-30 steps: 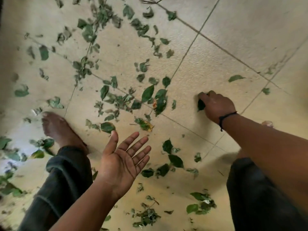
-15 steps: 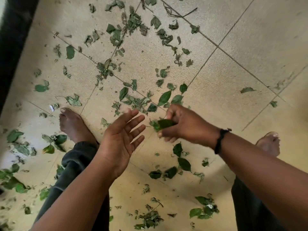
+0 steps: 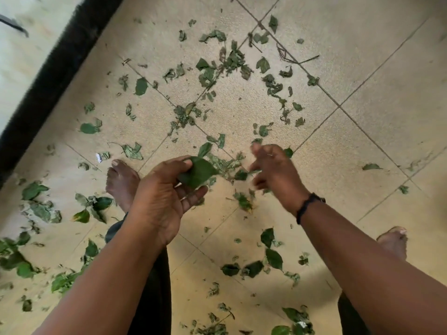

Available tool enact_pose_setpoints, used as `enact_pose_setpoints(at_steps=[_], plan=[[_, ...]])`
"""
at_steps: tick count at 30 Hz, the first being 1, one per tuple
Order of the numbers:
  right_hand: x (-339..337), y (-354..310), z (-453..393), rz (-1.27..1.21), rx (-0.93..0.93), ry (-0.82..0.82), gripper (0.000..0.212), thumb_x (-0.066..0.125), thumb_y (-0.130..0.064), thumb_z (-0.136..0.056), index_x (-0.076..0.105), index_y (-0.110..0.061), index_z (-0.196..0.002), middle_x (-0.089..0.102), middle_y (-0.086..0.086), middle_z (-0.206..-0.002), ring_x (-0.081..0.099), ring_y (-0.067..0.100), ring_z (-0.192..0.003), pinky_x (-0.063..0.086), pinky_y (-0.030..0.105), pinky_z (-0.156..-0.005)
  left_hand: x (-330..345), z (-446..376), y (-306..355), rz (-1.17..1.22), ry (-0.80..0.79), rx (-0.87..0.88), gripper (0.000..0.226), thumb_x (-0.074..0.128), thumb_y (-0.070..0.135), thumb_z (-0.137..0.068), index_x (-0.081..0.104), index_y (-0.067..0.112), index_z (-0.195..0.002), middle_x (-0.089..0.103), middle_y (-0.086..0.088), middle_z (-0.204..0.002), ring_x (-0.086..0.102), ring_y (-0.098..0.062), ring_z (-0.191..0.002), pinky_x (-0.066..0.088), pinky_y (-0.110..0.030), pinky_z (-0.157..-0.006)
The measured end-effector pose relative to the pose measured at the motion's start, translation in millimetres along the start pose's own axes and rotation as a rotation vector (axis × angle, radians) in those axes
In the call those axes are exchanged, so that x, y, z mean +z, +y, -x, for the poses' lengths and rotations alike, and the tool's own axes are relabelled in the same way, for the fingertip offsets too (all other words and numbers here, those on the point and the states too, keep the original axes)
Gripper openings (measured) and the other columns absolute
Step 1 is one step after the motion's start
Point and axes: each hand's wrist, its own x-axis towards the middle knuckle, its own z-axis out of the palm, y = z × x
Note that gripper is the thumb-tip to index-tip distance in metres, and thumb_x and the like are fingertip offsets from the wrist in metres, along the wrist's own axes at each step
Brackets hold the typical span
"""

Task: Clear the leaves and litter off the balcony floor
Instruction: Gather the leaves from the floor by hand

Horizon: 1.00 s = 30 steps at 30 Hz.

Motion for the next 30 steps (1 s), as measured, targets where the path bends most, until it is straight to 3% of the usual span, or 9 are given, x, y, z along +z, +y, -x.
enact_pose_setpoints(at_steps=[3, 7, 10, 14, 17, 21, 24, 27, 30], plan=[[-37, 65, -60, 0.187, 0.239, 0.284, 0.027, 0.061, -0.036, -0.093, 0.059, -0.010, -0.099, 0.063, 0.009, -0.084, 0.058, 0.023, -0.069, 0.049, 0.037, -0.067, 1, -1, 5, 0.029, -0.015, 0.027, 0.013, 0.059, 0.006, -0.090, 0.062, 0.017, -0.082, 0.070, 0.000, -0.071, 0.071, -0.015, -0.068, 0.062, -0.033, -0.064], [-54, 119, -82, 0.346, 0.438, 0.280, 0.048, 0.077, -0.037, -0.080, 0.056, -0.005, -0.109, 0.058, 0.011, -0.097, 0.057, 0.027, -0.084, 0.045, 0.034, -0.068, 10, -2, -6, 0.001, -0.048, -0.008, 0.014, 0.060, 0.008, -0.089, 0.068, 0.018, -0.083, 0.069, 0.002, -0.069, 0.069, -0.013, -0.064, 0.061, -0.034, -0.066], [-38, 123, -87, 0.413, 0.352, 0.313, 0.065, 0.078, -0.036, -0.081, 0.039, -0.006, -0.123, 0.051, 0.009, -0.106, 0.053, 0.027, -0.091, 0.040, 0.032, -0.067, 15, -1, -11, -0.049, -0.072, -0.018, 0.022, 0.057, 0.007, -0.093, 0.074, 0.018, -0.083, 0.068, 0.002, -0.069, 0.069, -0.013, -0.062, 0.061, -0.032, -0.066], [-29, 126, -101, 0.387, 0.301, 0.371, 0.050, 0.070, -0.023, -0.088, 0.043, -0.005, -0.126, 0.056, 0.012, -0.109, 0.056, 0.029, -0.096, 0.041, 0.031, -0.071, 20, -2, -11, -0.104, -0.066, -0.010, 0.022, 0.057, 0.014, -0.095, 0.076, 0.022, -0.088, 0.068, 0.001, -0.079, 0.069, -0.013, -0.064, 0.060, -0.028, -0.065], [-38, 126, -103, 0.381, 0.282, 0.347, 0.037, 0.070, -0.024, -0.086, 0.053, -0.008, -0.115, 0.060, 0.010, -0.103, 0.059, 0.027, -0.096, 0.044, 0.030, -0.073, 26, -2, -13, -0.105, -0.073, -0.033, 0.022, 0.056, 0.017, -0.096, 0.076, 0.024, -0.091, 0.068, -0.001, -0.091, 0.069, -0.013, -0.068, 0.058, -0.026, -0.060], [-59, 126, -90, 0.194, 0.260, 0.305, 0.047, 0.082, -0.021, -0.075, 0.048, -0.021, -0.108, 0.061, 0.010, -0.107, 0.063, 0.028, -0.095, 0.055, 0.041, -0.085, 34, 0, -21, -0.121, -0.089, -0.055, 0.023, 0.055, 0.017, -0.097, 0.076, 0.025, -0.090, 0.067, 0.000, -0.100, 0.068, -0.016, -0.078, 0.057, -0.026, -0.058], [-76, 125, -78, 0.276, 0.145, 0.259, 0.023, 0.080, -0.015, -0.078, 0.060, -0.013, -0.090, 0.063, 0.007, -0.097, 0.059, 0.022, -0.087, 0.049, 0.032, -0.081, 35, -1, -24, -0.121, -0.084, -0.074, 0.025, 0.053, 0.018, -0.098, 0.076, 0.025, -0.089, 0.070, 0.000, -0.097, 0.070, -0.017, -0.082, 0.058, -0.027, -0.059], [-81, 118, -69, 0.389, 0.054, 0.177, 0.014, 0.076, -0.016, -0.083, 0.067, -0.007, -0.090, 0.067, 0.010, -0.093, 0.060, 0.017, -0.078, 0.044, 0.026, -0.074, 33, -4, -27, -0.134, -0.103, -0.086, 0.026, 0.048, 0.018, -0.100, 0.073, 0.023, -0.097, 0.074, 0.000, -0.099, 0.072, -0.018, -0.091, 0.059, -0.030, -0.065], [-75, 111, -75, 0.487, -0.044, 0.196, 0.021, 0.074, -0.012, -0.084, 0.065, 0.005, -0.076, 0.068, 0.024, -0.085, 0.063, 0.034, -0.077, 0.046, 0.031, -0.067, 33, -4, -29, -0.156, -0.129, -0.099, 0.026, 0.044, 0.018, -0.101, 0.069, 0.020, -0.106, 0.075, -0.001, -0.101, 0.073, -0.019, -0.094, 0.058, -0.032, -0.073]])
